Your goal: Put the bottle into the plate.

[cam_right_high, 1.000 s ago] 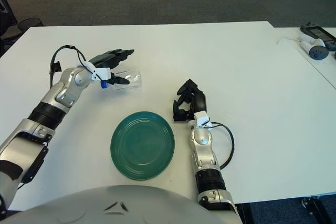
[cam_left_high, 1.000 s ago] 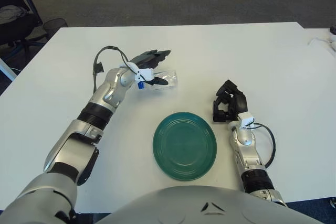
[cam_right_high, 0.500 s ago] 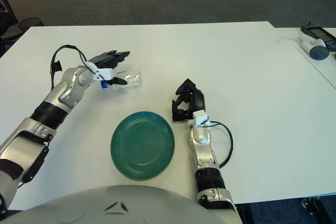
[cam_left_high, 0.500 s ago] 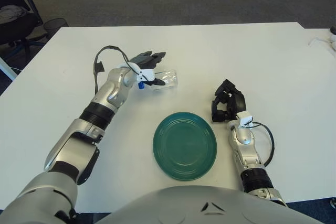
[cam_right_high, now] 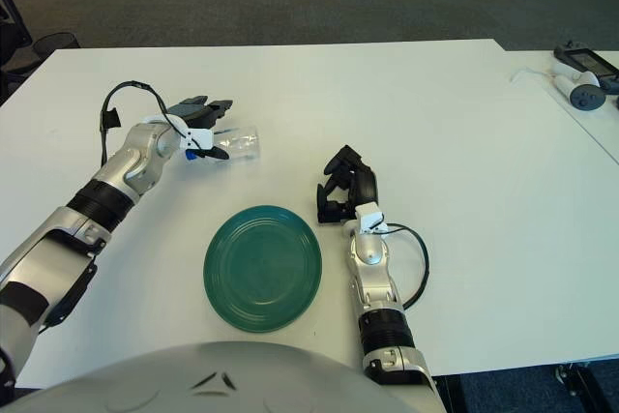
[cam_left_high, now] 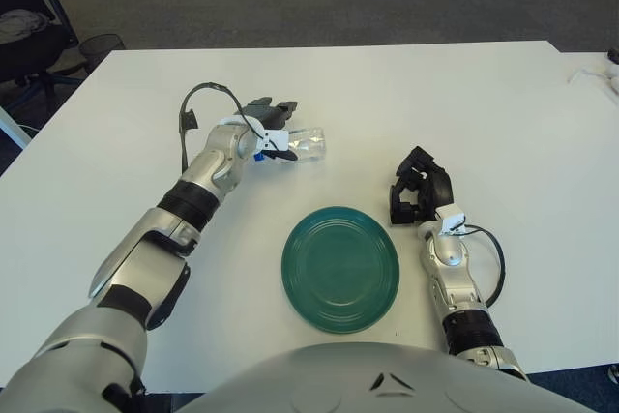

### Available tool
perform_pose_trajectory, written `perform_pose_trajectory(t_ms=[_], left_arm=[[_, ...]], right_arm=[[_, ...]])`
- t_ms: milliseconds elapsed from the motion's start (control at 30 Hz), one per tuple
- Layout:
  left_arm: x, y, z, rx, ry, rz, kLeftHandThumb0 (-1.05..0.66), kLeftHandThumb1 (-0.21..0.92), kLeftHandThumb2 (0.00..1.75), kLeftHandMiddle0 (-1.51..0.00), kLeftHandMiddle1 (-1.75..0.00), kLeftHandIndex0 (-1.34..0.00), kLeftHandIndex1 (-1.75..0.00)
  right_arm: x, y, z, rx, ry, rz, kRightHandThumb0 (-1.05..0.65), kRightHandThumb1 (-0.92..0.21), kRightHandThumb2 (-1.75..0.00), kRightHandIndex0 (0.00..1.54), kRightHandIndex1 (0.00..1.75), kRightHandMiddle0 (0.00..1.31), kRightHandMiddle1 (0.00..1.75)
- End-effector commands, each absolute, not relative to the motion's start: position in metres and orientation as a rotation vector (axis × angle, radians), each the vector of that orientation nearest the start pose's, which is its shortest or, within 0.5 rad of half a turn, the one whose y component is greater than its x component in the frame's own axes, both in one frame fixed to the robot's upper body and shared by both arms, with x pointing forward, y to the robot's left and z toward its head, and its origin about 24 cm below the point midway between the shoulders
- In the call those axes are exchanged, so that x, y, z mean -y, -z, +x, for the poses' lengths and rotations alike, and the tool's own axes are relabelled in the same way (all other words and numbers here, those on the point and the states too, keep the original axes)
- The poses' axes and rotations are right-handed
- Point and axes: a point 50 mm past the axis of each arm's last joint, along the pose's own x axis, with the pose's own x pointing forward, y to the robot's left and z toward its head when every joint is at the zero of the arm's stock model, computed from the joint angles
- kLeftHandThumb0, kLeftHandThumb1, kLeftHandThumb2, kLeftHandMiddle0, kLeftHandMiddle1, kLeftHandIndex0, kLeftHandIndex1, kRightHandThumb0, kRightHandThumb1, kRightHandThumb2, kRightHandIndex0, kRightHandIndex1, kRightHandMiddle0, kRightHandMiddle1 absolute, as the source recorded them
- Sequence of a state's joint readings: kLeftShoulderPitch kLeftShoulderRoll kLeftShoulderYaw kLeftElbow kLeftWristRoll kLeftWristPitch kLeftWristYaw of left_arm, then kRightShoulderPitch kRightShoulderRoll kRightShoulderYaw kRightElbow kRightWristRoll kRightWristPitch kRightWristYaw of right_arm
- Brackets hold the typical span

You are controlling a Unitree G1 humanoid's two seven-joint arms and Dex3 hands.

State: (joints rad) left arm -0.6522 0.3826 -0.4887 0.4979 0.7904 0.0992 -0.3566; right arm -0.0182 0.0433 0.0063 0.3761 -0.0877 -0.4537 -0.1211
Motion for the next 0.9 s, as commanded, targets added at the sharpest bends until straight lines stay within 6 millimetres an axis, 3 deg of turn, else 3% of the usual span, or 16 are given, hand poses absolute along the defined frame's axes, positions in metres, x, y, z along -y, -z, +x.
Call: perform_pose_trajectory(t_ms=[0,367,867], left_arm=[[-0.123,-0.075,0.355,-0.1,0.553,1.459,-1.05,0.92,0.14,0.0,0.0,0.0,0.0],[-0.112,-0.057,0.355,-0.114,0.593,1.467,-1.05,0.92,0.14,0.0,0.0,0.0,0.0],[-0.102,-0.05,0.352,-0.12,0.626,1.436,-1.05,0.92,0.19,0.0,0.0,0.0,0.0]], right_arm=[[0.136,0.022,0.231,-0.039,0.087,-0.019,0.0,0.09,-1.73,0.94,1.63,0.69,1.75],[0.136,0.021,0.23,-0.044,0.074,0.001,0.0,0.09,-1.74,0.94,1.64,0.69,1.75],[0.134,0.022,0.23,-0.05,0.075,0.014,0.0,0.1,-1.75,0.95,1.63,0.71,1.75]])
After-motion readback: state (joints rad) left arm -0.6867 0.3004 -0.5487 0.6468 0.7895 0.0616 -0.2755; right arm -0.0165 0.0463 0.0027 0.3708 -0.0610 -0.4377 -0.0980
